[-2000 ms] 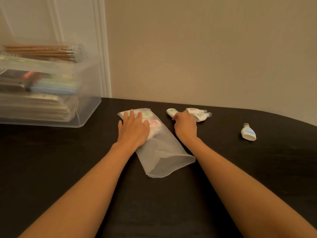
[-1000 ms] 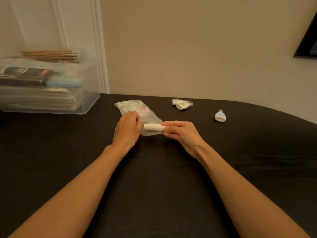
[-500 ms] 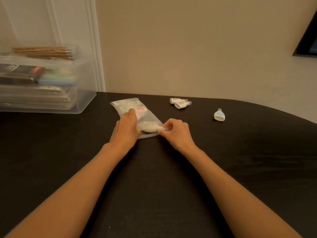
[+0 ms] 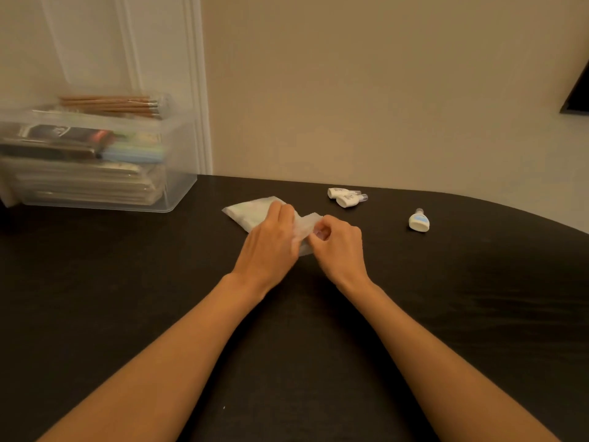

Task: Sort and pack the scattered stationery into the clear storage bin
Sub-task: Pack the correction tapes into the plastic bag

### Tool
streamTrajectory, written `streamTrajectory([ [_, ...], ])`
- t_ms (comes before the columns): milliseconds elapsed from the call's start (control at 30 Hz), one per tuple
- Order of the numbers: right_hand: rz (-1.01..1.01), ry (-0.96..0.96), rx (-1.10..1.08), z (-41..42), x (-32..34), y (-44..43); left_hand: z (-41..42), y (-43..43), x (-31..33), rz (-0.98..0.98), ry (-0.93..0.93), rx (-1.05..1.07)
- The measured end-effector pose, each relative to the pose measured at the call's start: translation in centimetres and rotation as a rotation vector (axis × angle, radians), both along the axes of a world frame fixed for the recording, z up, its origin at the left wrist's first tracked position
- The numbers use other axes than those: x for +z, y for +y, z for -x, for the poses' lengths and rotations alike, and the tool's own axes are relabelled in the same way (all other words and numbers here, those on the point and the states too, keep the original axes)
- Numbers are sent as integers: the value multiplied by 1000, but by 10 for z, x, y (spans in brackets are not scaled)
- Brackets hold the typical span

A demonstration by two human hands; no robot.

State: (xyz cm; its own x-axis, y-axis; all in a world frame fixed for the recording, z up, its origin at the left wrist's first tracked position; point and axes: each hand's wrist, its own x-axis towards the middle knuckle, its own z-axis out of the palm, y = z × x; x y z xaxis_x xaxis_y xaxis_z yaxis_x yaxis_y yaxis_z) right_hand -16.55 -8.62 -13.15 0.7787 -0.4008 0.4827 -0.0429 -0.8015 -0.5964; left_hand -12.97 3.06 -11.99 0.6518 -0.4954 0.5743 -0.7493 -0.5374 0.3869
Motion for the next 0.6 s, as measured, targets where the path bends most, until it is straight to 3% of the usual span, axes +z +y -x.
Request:
streamTrajectory([
  [200,-49,181,96,3,-5,-6,0,-4,-10,-124,171,193],
  [367,-86,142,129,4,-4,-4,-14,-5,-10,70,456,311],
  [500,-4,103,70,1,-4,0,-18,-3,-10,49,337,332],
  [600,59,58,7,-5,-5,4,-14,-2,-8,105,206,203],
])
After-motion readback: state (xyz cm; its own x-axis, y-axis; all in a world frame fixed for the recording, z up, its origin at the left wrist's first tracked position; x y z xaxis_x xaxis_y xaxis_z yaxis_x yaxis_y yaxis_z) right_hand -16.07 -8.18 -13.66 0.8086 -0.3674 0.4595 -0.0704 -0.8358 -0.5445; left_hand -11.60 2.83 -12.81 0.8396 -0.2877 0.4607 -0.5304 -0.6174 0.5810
